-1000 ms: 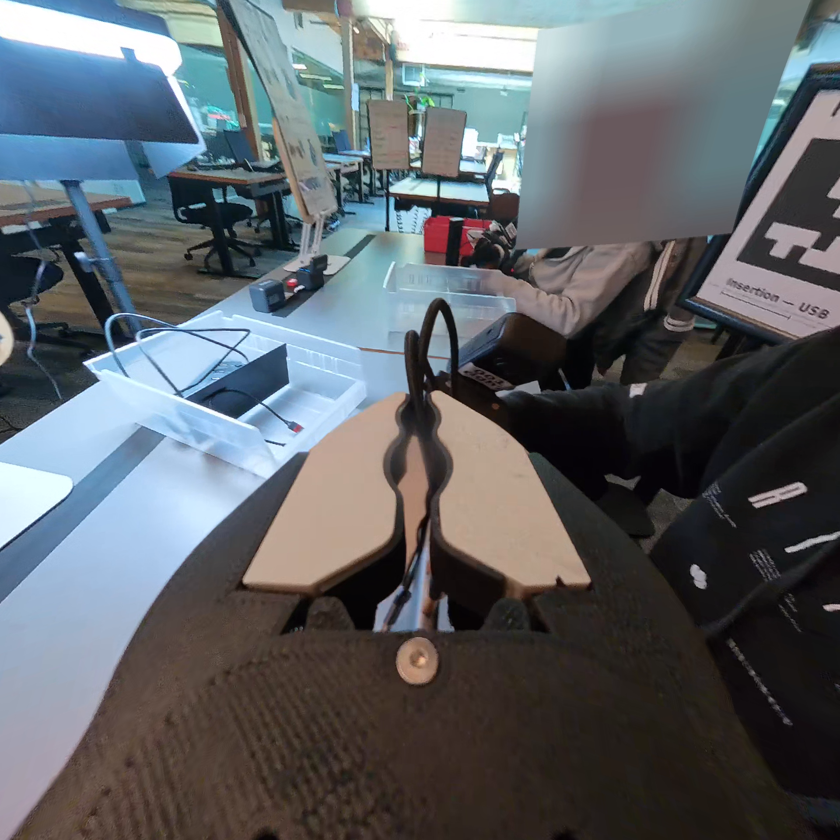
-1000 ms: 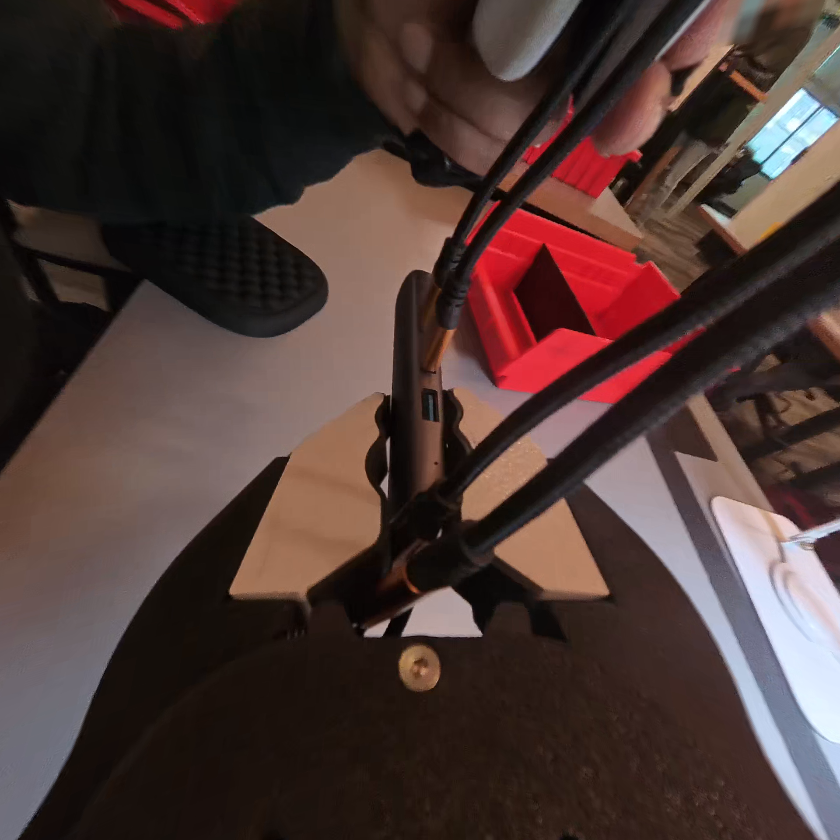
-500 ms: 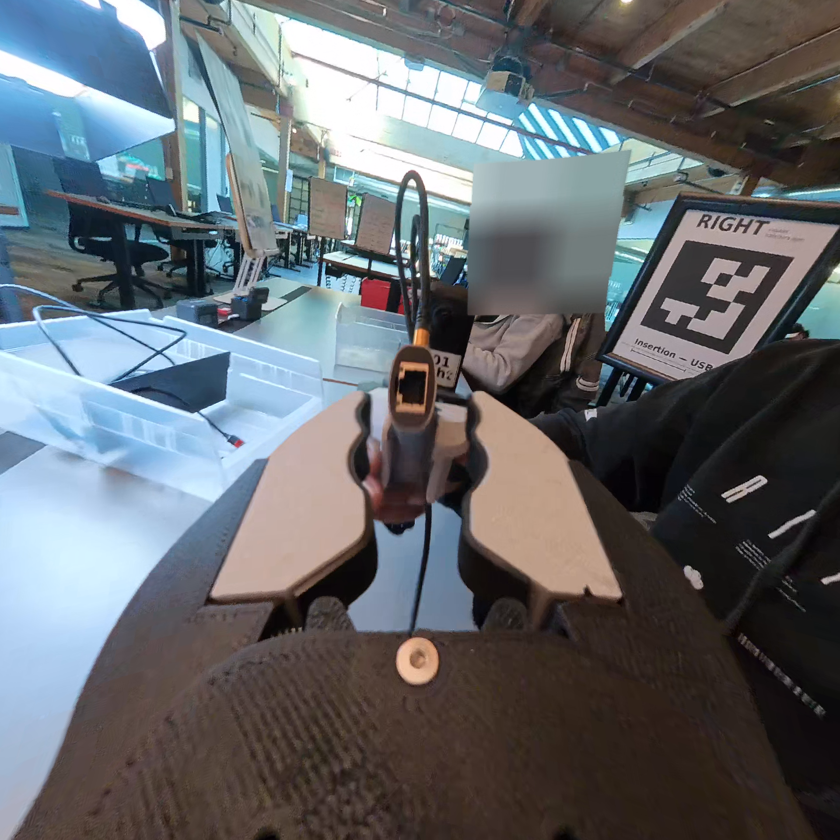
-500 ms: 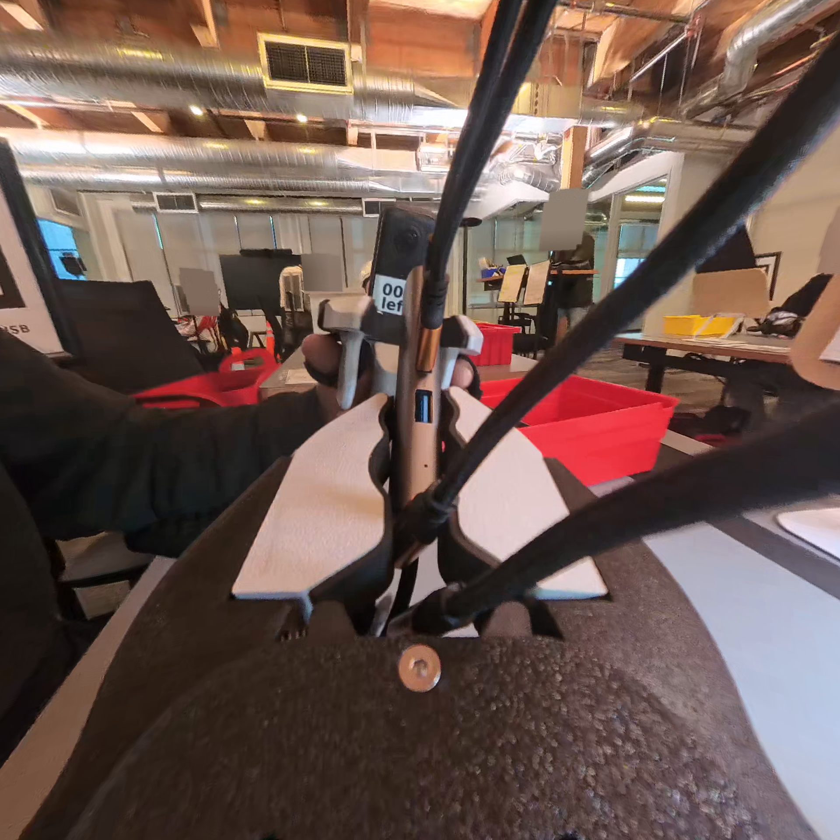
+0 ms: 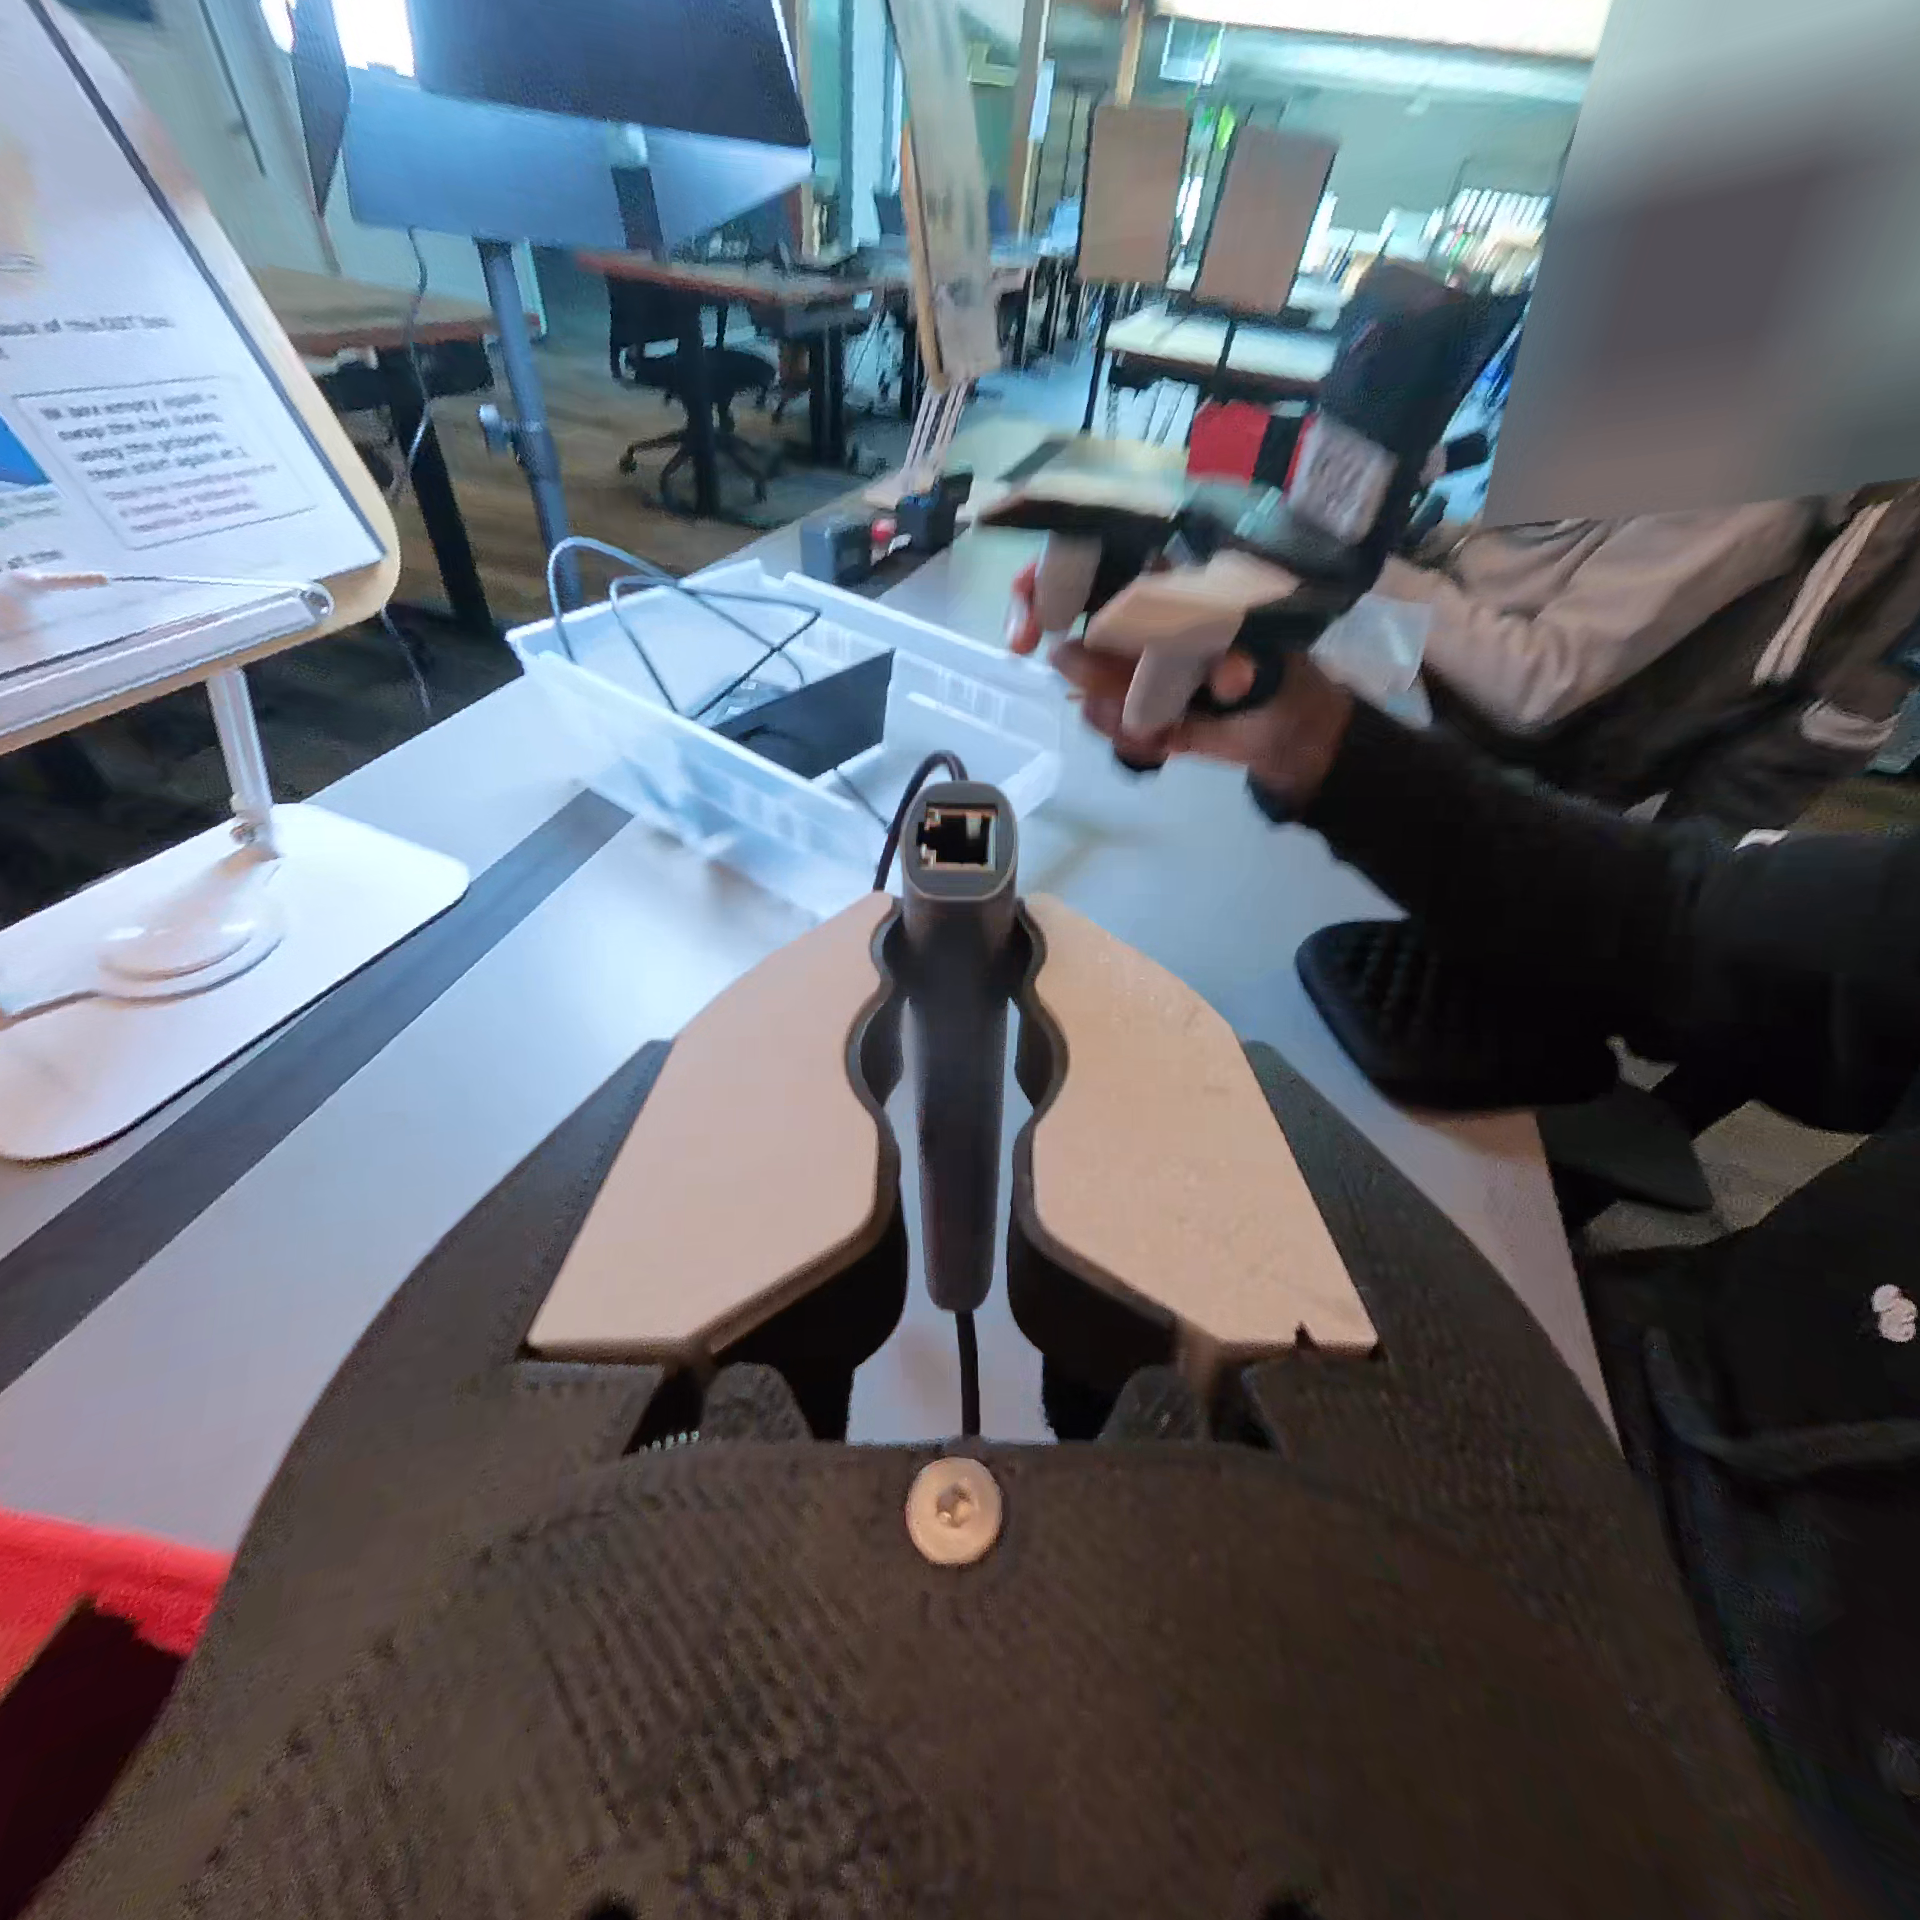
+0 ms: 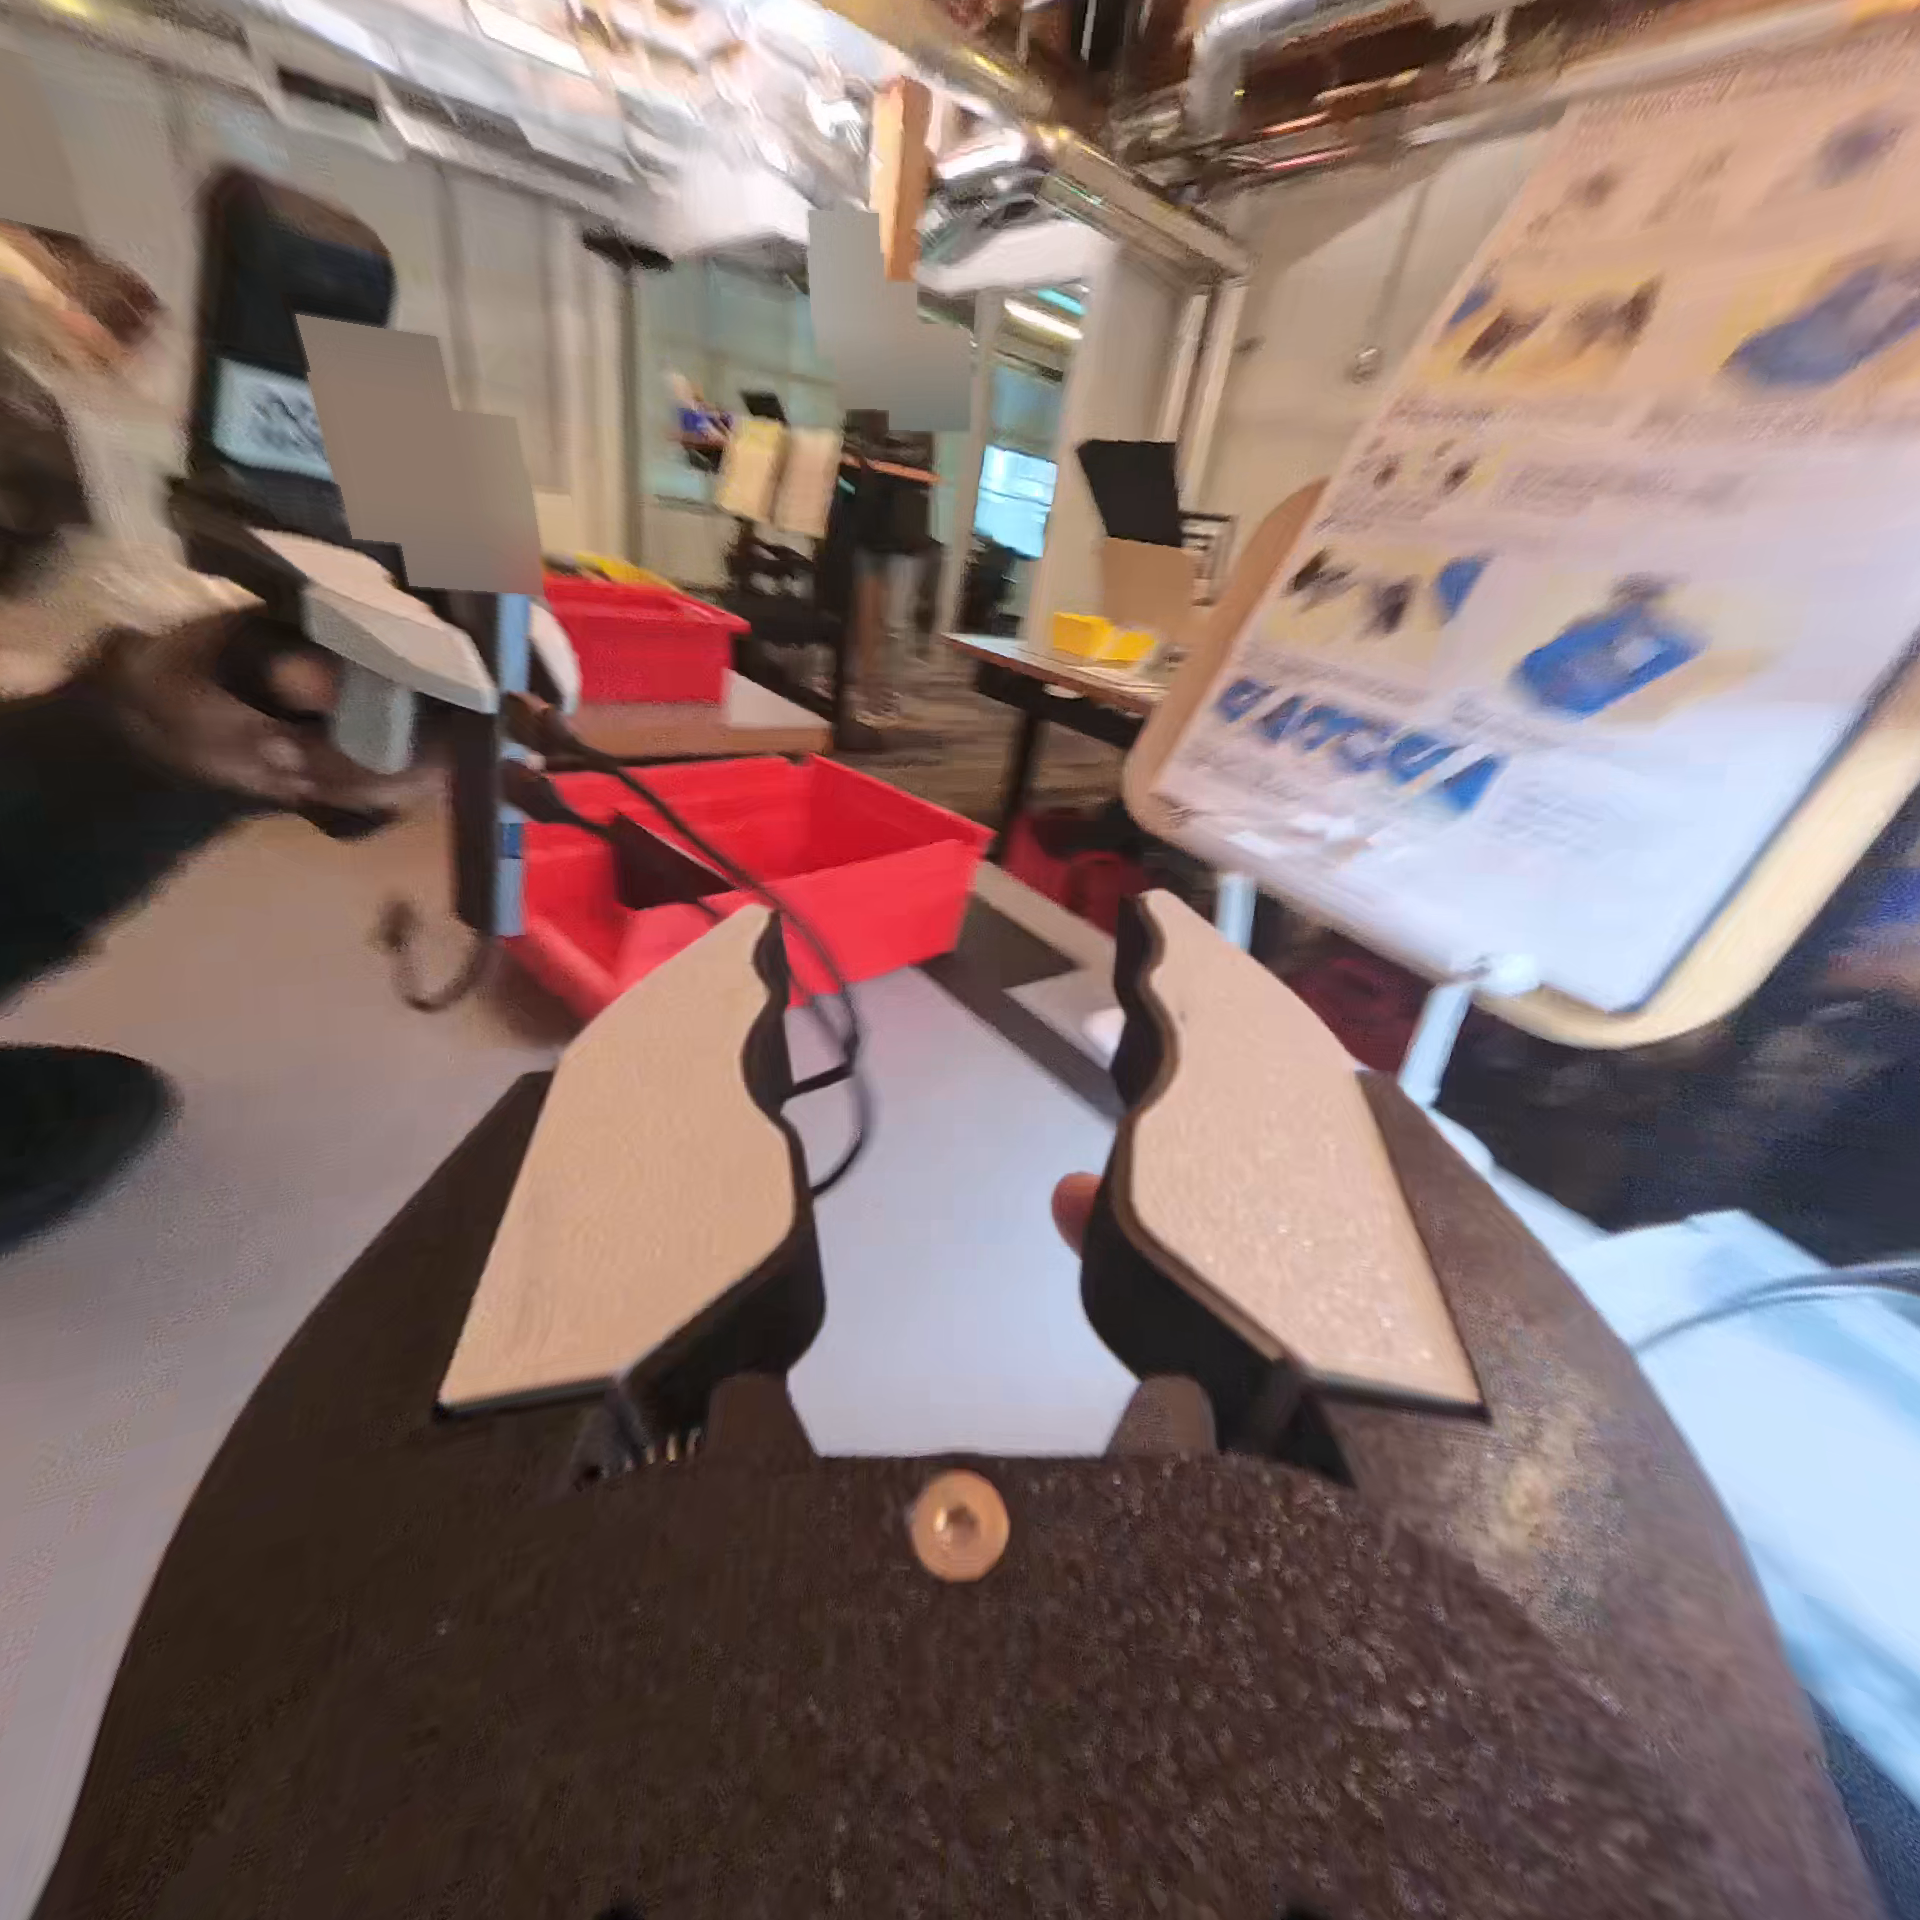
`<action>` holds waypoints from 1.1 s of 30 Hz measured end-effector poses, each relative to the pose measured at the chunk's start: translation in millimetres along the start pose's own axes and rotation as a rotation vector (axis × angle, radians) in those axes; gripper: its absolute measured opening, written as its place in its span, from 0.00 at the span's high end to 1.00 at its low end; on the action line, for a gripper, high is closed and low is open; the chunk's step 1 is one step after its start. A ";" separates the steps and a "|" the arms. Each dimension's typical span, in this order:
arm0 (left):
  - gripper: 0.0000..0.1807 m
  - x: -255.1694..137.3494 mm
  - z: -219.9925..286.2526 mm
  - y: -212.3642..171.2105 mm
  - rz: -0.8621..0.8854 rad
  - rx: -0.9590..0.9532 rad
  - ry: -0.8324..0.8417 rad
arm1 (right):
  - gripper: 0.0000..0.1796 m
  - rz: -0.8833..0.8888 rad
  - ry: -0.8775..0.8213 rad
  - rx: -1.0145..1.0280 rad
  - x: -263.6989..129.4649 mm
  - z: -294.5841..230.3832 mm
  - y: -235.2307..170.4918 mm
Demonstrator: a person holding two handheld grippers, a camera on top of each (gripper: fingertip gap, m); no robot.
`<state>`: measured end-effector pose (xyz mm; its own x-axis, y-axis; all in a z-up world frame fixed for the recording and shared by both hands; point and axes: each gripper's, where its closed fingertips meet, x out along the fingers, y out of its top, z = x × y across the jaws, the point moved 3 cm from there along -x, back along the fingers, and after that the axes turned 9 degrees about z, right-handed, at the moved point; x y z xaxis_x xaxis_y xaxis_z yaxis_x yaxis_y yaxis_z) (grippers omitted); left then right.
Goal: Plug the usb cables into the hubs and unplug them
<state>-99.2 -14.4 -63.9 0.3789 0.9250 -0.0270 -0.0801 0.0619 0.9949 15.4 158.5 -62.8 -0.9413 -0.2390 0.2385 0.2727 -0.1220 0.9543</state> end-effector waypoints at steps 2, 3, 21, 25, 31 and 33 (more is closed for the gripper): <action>0.91 5.1 -1.1 -0.5 -0.064 0.031 0.028 | 0.70 -0.073 -0.008 -0.222 7.2 -8.3 23.5; 0.91 9.9 -1.0 -0.7 -0.092 0.039 0.037 | 0.73 -0.114 0.015 -0.328 14.6 -19.3 30.9; 0.82 35.2 9.4 -16.1 -0.047 -0.067 -0.183 | 0.96 -0.333 0.184 -0.834 73.3 -86.7 -36.2; 0.88 39.3 12.4 -23.9 -0.084 0.037 -0.161 | 0.96 -0.291 0.178 -0.818 70.4 -87.4 -27.8; 0.91 44.0 4.9 -21.8 -0.108 -0.046 -0.084 | 0.97 -0.301 0.140 -0.920 72.1 -82.2 -30.1; 0.91 42.0 1.7 -23.4 -0.113 -0.108 -0.094 | 0.97 -0.308 0.158 -0.927 73.1 -82.7 -33.3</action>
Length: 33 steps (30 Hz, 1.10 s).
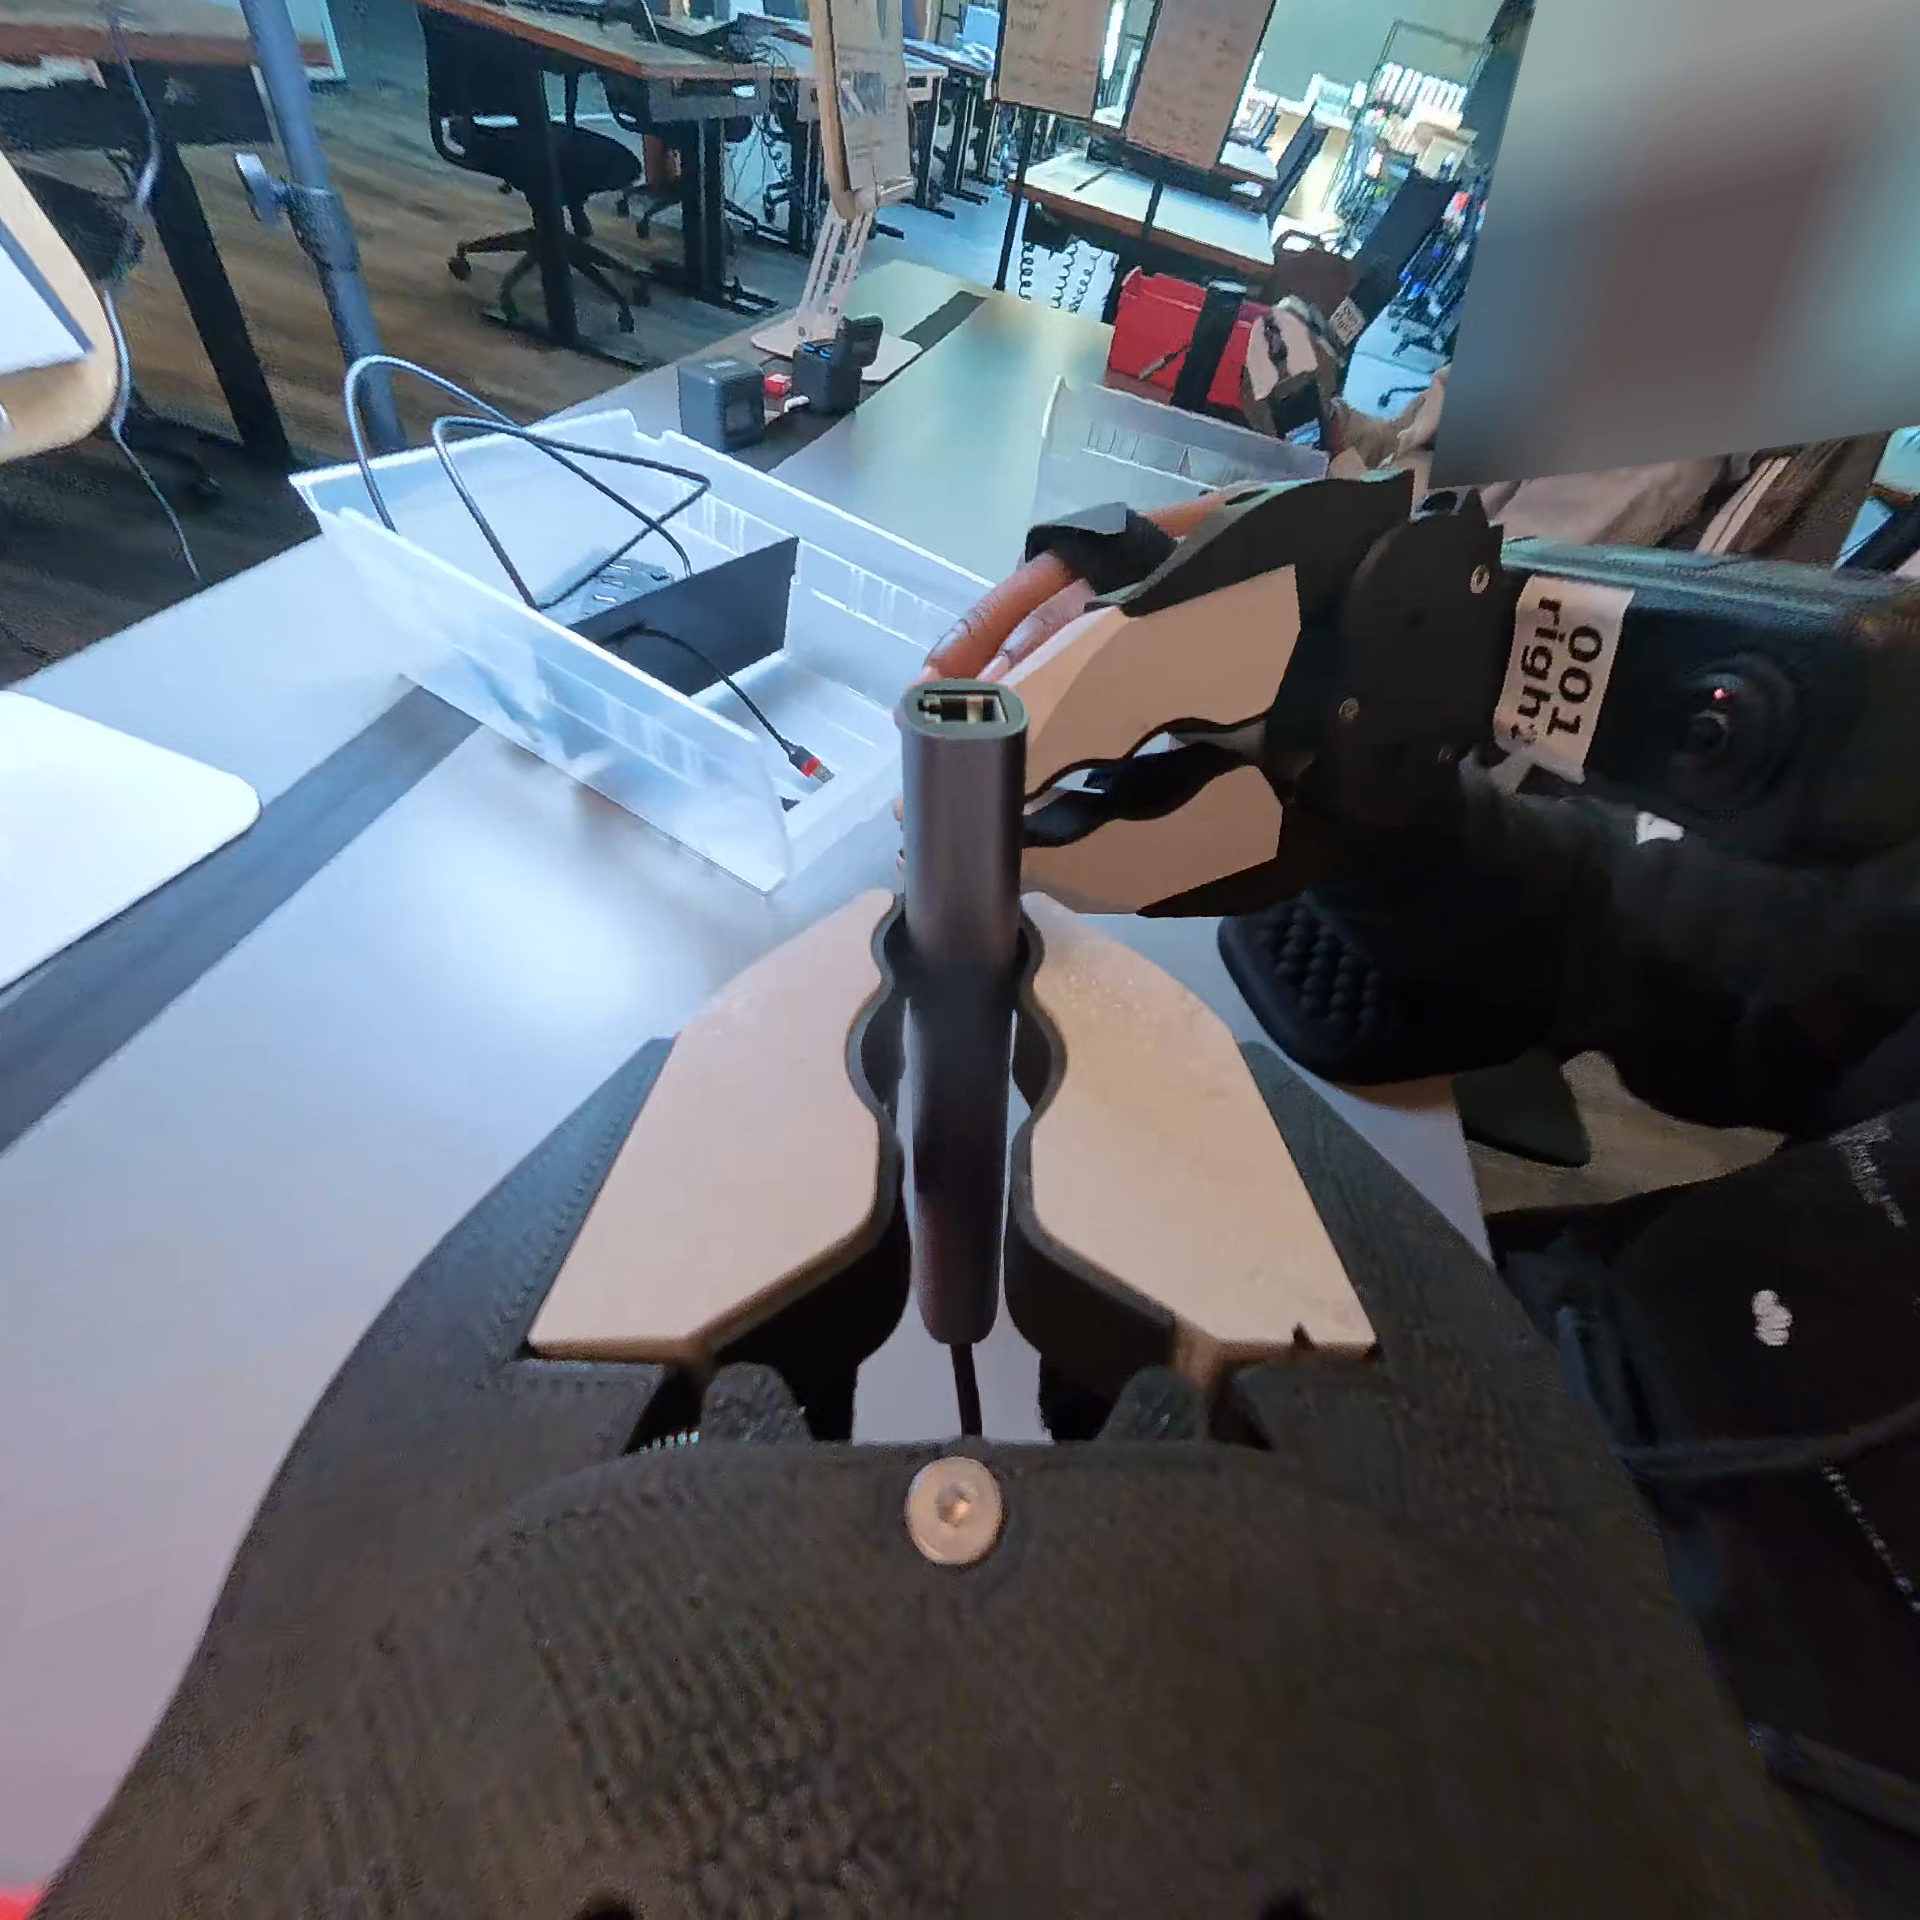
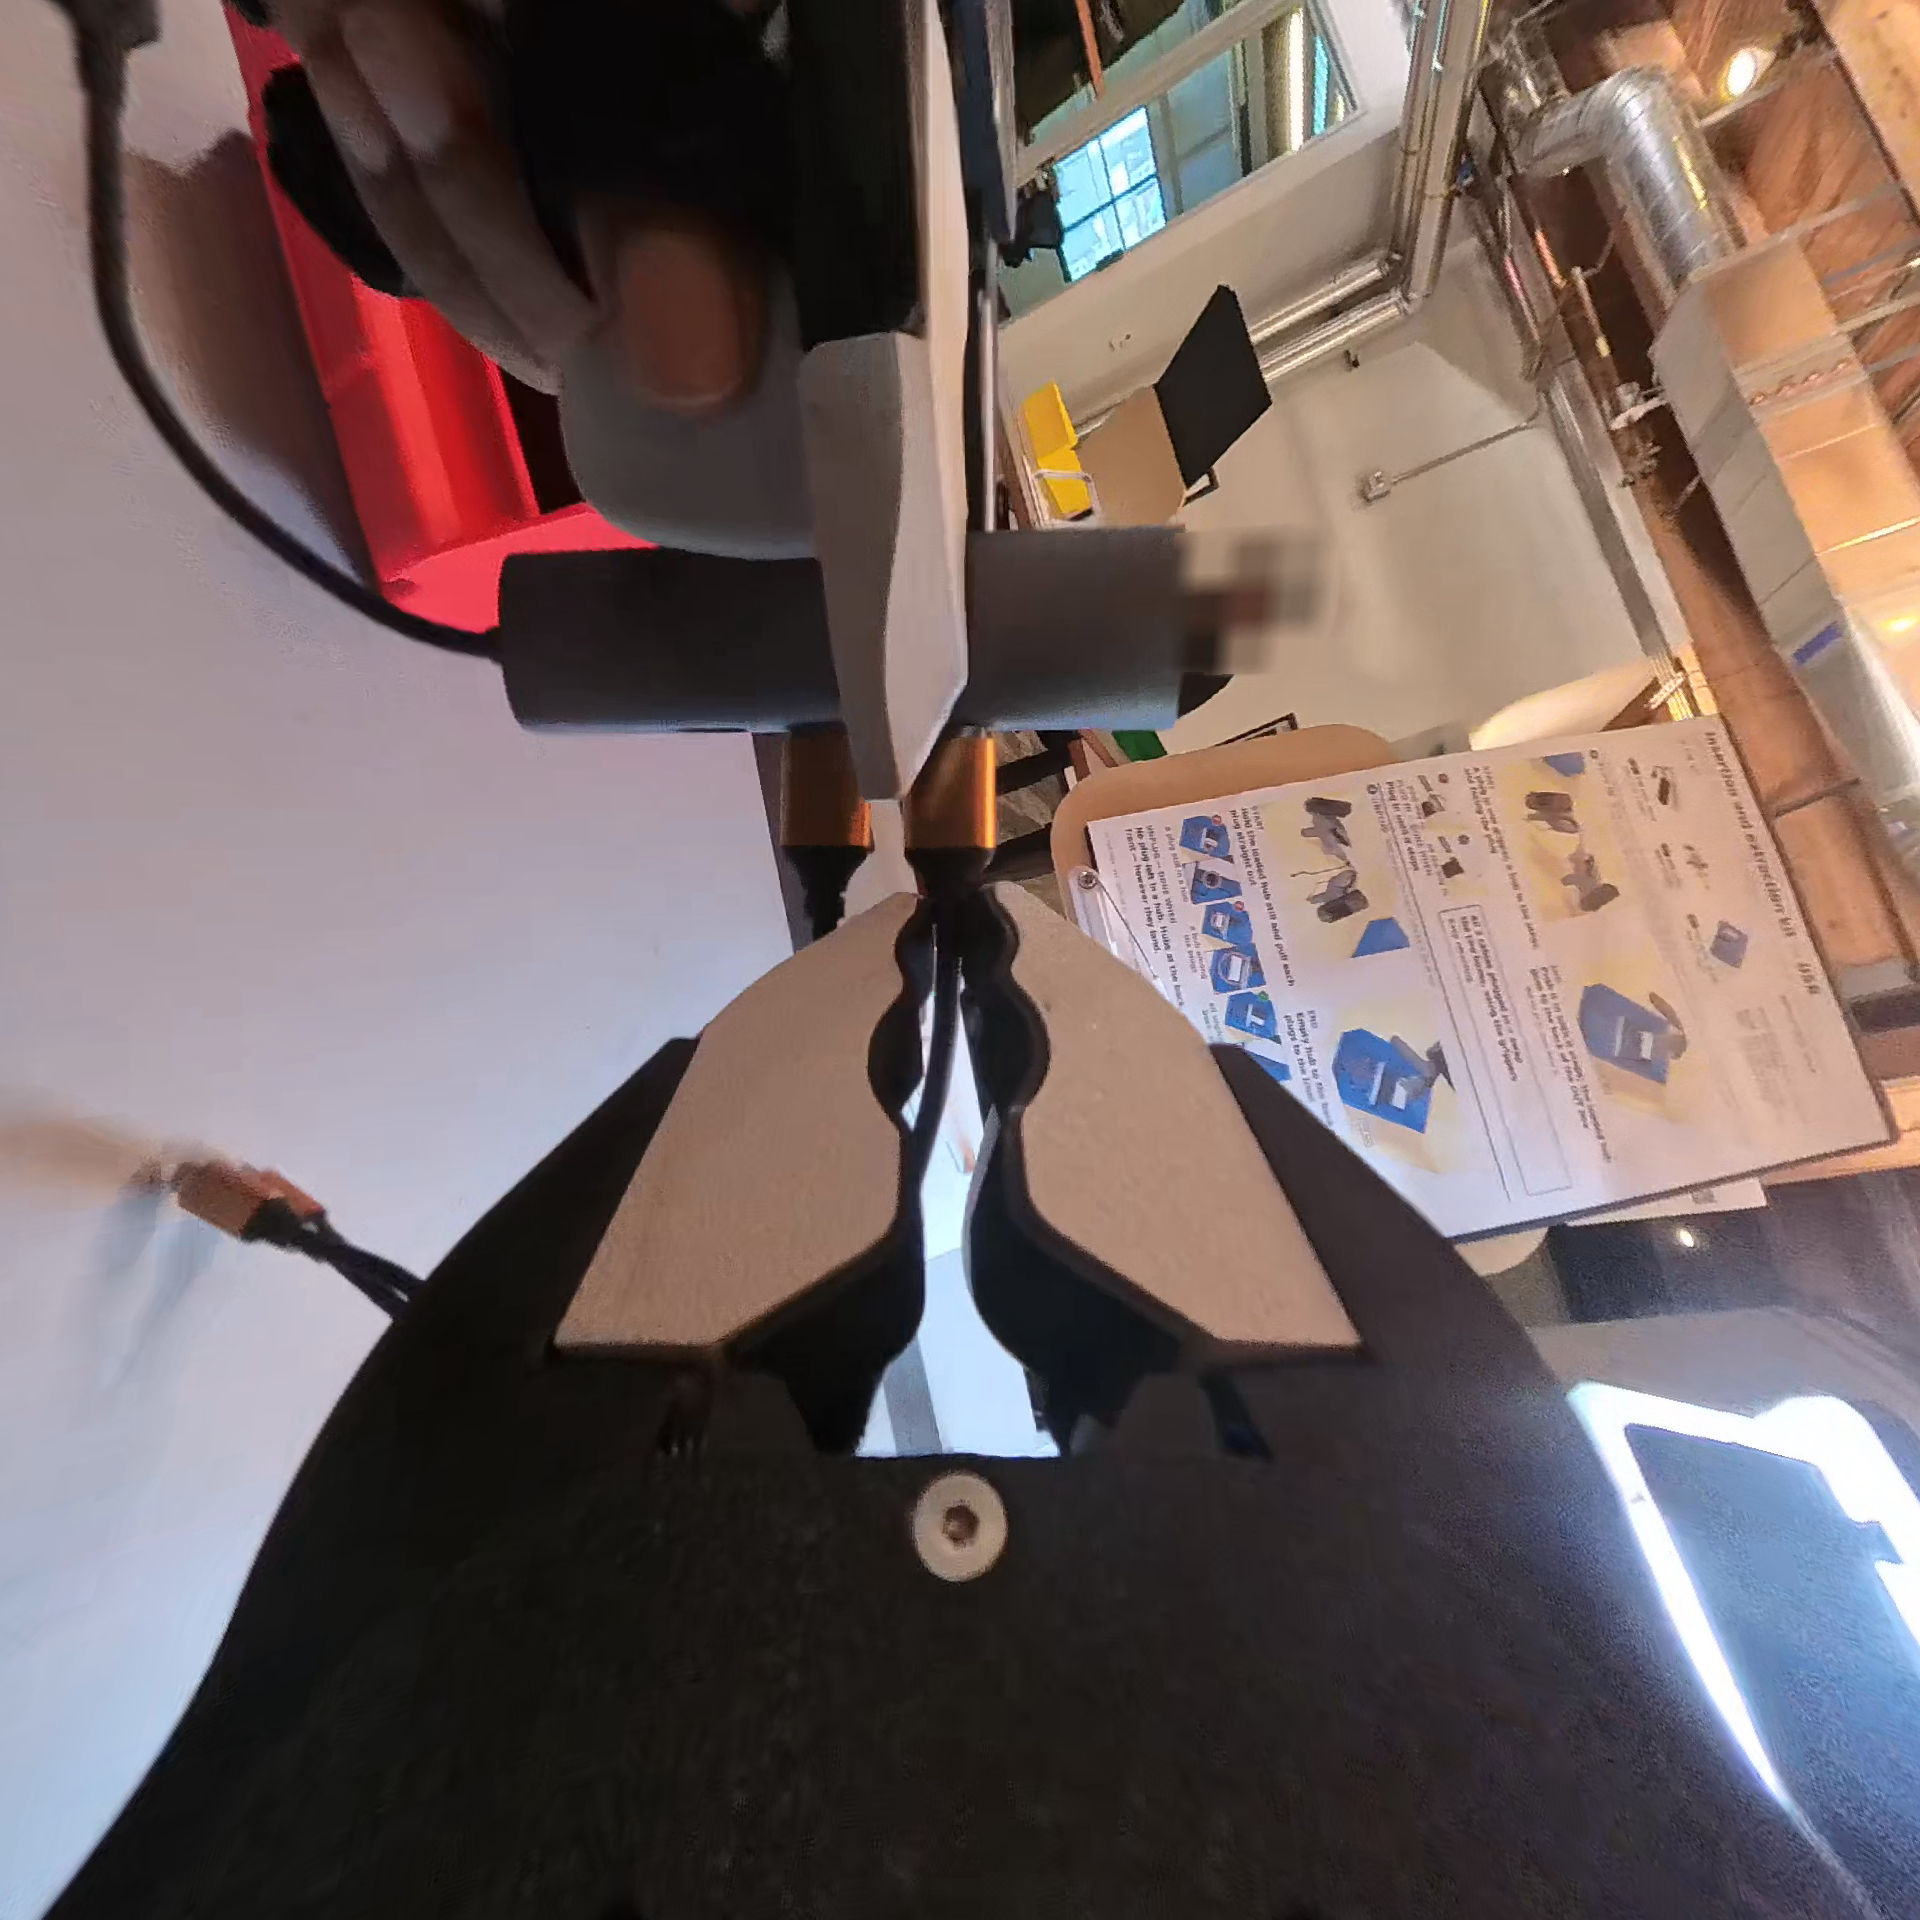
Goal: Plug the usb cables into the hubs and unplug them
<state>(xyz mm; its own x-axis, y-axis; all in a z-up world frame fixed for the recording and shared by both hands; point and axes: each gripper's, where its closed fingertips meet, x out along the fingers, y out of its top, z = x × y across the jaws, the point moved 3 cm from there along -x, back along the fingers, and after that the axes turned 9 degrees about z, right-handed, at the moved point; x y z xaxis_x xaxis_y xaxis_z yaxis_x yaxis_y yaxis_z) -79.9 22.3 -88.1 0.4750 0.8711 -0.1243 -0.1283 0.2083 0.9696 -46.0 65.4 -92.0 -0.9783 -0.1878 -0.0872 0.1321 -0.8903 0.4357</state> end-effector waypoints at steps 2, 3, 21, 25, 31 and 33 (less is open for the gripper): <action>0.91 -0.2 -3.0 -1.3 0.007 -0.041 -0.013 | 0.97 0.008 0.013 0.004 1.6 -1.1 -2.1; 0.91 0.2 -4.6 -1.5 0.015 -0.056 -0.017 | 0.97 0.010 0.019 0.017 2.3 -1.2 -3.5; 0.91 -1.4 -9.8 16.9 0.202 -0.146 -0.071 | 0.98 0.099 -0.007 0.166 -0.1 10.7 -2.4; 0.91 -2.7 -10.7 13.1 0.179 -0.132 -0.054 | 0.97 0.088 -0.009 0.189 1.5 8.1 -3.6; 0.91 2.5 -12.7 2.4 0.143 -0.157 -0.065 | 0.89 0.077 -0.008 0.170 4.6 2.5 -1.5; 0.91 4.8 -13.6 -0.9 0.130 -0.151 -0.059 | 0.89 0.053 0.001 0.141 5.6 -0.4 -2.8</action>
<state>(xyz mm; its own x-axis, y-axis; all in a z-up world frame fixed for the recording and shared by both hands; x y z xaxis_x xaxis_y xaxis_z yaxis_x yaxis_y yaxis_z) -89.3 32.3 -92.5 0.4956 0.8684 0.0170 -0.3187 0.1636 0.9336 -51.8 66.6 -94.1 -0.9704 -0.2334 -0.0614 0.1597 -0.8118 0.5616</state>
